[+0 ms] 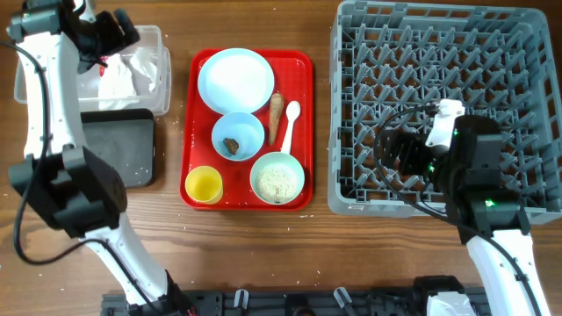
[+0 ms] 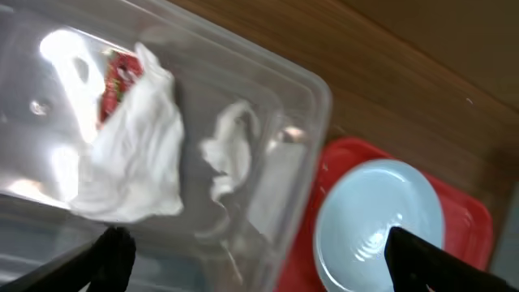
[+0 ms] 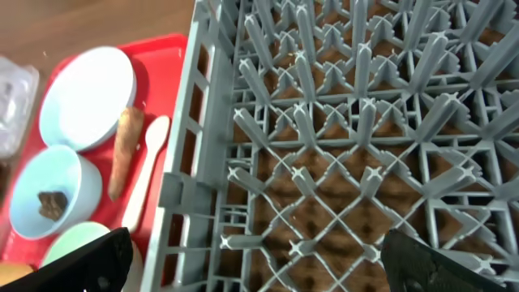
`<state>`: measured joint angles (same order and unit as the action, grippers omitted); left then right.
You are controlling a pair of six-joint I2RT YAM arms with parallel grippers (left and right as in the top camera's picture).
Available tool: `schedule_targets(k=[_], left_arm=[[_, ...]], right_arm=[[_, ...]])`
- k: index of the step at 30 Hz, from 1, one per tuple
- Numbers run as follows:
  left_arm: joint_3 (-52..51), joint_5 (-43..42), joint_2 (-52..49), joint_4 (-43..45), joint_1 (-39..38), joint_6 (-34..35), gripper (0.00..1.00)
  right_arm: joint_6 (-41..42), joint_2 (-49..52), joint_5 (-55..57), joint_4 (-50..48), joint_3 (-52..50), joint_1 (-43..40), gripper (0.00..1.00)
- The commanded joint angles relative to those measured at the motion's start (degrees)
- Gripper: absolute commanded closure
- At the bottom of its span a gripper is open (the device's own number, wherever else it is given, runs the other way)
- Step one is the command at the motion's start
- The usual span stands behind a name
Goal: Sort waste into correct bins and load items into the dishwasher rack
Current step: 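Grasp the light-blue bowl with the left gripper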
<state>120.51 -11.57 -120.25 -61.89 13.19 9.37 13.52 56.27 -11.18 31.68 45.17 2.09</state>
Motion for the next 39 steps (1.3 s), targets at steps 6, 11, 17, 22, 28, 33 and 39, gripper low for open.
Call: schedule_targets(k=[6, 11, 17, 22, 28, 33, 39], left_arm=[[0.26, -6.38, 1.42, -13.51, -11.87, -1.40, 0.00], [0.26, -6.38, 1.84, -18.97, -15.72, -0.92, 0.00], [0.26, -4.61, 2.40, -26.64, -17.31, 0.11, 0.00], [0.26, -3.72, 5.11, -28.37, -20.57, 0.13, 0.01], [0.26, -3.37, 10.60, -28.74, -23.76, 0.39, 0.01], [-1.36, -2.16, 10.56, -25.11, -28.96, 2.10, 0.01], [-12.90, 9.51, 10.51, -13.20, -36.68, 10.86, 0.04]], right_arm=[[3.48, 0.15, -0.96, -0.57, 1.33, -0.09, 0.00], [3.41, 0.15, -0.94, 0.35, 1.33, -0.09, 0.00], [3.41, 0.15, -0.96, 1.01, 1.33, -0.09, 0.00], [3.41, 0.15, -0.96, 2.03, 1.33, -0.09, 0.00], [3.43, 0.15, -0.96, 2.45, 1.33, -0.09, 0.00], [3.43, 0.15, -0.96, 2.49, 1.33, -0.07, 0.00], [3.37, 0.15, -0.94, 2.58, 1.33, -0.09, 0.00]])
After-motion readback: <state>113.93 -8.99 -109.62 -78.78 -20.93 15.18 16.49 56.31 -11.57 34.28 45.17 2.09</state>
